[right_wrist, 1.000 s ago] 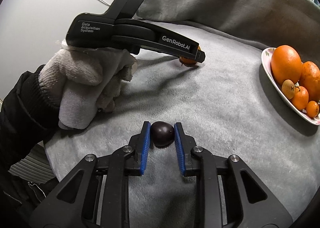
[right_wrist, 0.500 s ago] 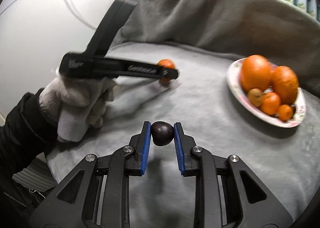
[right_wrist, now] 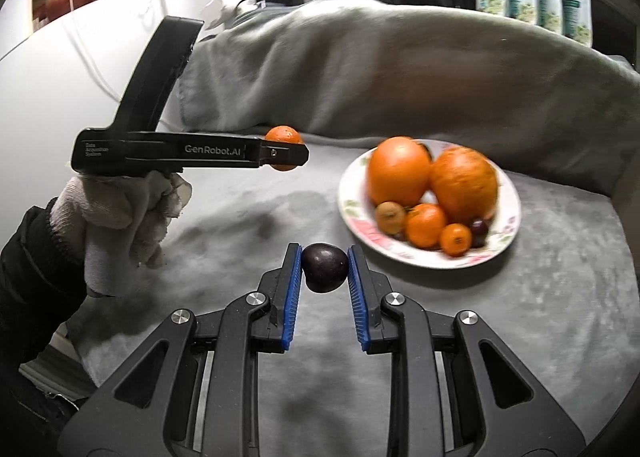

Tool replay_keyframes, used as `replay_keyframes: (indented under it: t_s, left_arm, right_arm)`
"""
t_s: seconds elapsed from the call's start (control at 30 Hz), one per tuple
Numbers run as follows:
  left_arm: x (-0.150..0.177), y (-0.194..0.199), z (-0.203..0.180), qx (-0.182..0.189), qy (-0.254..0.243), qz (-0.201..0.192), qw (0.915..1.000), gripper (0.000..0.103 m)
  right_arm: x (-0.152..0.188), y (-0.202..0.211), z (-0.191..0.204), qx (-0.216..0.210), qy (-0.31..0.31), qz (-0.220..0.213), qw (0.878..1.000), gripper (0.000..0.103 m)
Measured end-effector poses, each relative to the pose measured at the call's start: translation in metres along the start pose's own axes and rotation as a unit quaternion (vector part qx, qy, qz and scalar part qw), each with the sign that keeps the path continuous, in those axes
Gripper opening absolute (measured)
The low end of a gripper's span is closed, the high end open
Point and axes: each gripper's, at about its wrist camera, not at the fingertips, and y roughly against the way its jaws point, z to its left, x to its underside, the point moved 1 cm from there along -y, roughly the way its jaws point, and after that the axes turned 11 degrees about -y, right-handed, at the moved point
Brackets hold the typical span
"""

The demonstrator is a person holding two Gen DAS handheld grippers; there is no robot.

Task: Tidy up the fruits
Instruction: 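Carry the tangerine and plum onto the plate and open both grippers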

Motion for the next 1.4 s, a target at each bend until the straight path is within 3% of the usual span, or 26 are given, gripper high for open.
replay_keyframes:
  t_s: [0.63,1.4]
  left_arm:
    - [-0.065,-0.032,-0.053,0.035,-0.055,-0.013,0.9978,0.039]
    - [-0.083,-0.06,-0.065,0.052,-0.071,-0.001,0.9961,0.039]
  right_arm:
    - [-0.006,-0.001,-0.027,0.018,-0.023,-0.019,0.999,0.024]
    - [-0.015,-0.02,-0.04,0.039,-0.03,-0.014,0.999,0.024]
